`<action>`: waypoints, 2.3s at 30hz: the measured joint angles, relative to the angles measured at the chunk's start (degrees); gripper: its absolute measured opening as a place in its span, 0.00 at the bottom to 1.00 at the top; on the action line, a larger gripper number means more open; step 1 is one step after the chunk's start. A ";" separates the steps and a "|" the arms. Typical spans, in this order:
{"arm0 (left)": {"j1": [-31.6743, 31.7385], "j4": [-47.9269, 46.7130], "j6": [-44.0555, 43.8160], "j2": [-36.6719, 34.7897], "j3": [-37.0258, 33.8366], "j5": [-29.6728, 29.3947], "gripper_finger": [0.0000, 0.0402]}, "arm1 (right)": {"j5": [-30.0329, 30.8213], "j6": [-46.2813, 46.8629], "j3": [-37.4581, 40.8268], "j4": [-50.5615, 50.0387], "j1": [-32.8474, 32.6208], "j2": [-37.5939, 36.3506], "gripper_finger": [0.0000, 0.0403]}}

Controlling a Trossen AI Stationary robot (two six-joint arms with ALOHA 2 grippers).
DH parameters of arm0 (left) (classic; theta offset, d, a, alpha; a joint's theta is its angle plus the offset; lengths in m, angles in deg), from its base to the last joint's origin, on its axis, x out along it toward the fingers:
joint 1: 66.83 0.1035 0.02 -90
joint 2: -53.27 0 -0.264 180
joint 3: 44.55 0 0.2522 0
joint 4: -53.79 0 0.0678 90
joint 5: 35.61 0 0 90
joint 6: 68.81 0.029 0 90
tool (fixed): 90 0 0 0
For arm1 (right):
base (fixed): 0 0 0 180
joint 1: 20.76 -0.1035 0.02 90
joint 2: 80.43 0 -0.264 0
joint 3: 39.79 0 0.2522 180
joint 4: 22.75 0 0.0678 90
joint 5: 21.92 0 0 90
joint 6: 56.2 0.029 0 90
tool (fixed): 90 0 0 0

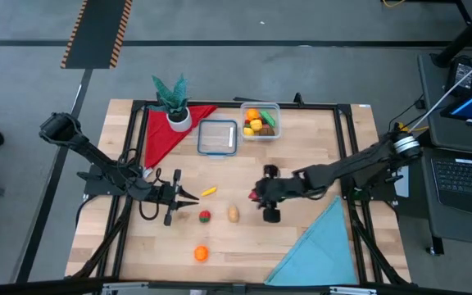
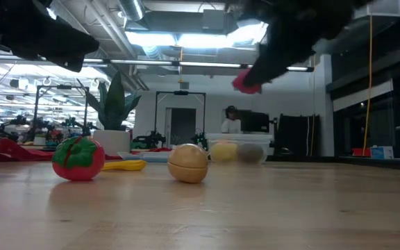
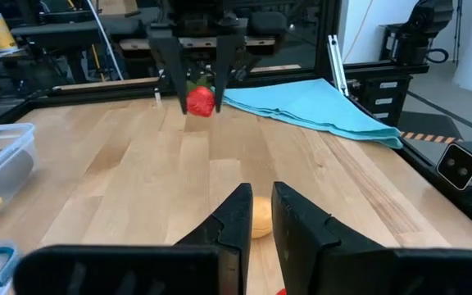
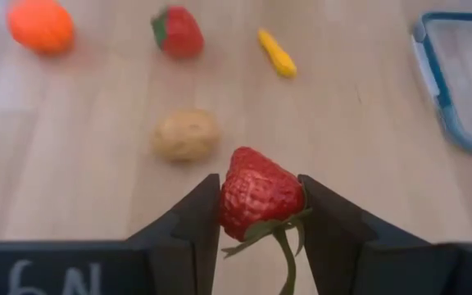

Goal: Pick and placing Produce into tupperware
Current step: Put the right strawberry into the transparent bin

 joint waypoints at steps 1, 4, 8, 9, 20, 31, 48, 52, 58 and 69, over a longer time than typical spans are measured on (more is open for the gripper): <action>0.04 0.04 0.09 0.00 0.00 0.00 0.10 | -0.01 0.82 2.99 3.60 -0.03 -1.67 0.35; 0.51 0.03 0.12 0.00 0.00 0.00 0.09 | -0.07 1.79 10.77 14.78 -0.05 -6.25 0.35; 1.38 0.03 0.10 0.00 0.00 -0.02 0.08 | 0.03 -0.33 18.71 26.37 0.54 -11.74 0.35; 1.57 -0.03 0.09 0.00 0.00 -0.02 0.07 | 0.08 -0.78 20.38 29.34 0.85 -12.91 0.35; 3.68 -1.33 -0.17 0.00 -0.04 0.01 0.06 | -1.66 -4.37 35.20 56.80 4.26 -17.20 0.36; 7.36 -2.63 -0.27 0.00 -0.04 -0.02 0.12 | -3.22 -8.22 36.88 62.94 5.19 -17.18 0.34; 15.75 -2.57 -0.34 0.00 -0.02 -0.02 0.17 | 10.23 -6.91 36.86 63.78 8.89 -17.17 0.34; 17.37 -2.54 -0.36 0.00 -0.02 -0.02 0.14 | 18.49 -6.89 36.86 62.95 9.15 -17.17 0.34; 18.93 -2.54 -0.40 0.00 -0.02 -0.02 0.11 | 32.37 -3.94 36.86 60.25 9.59 -17.12 0.34; 19.89 -3.28 -0.42 0.00 -0.02 0.00 0.05 | 34.57 2.38 36.86 57.55 13.84 -17.12 0.34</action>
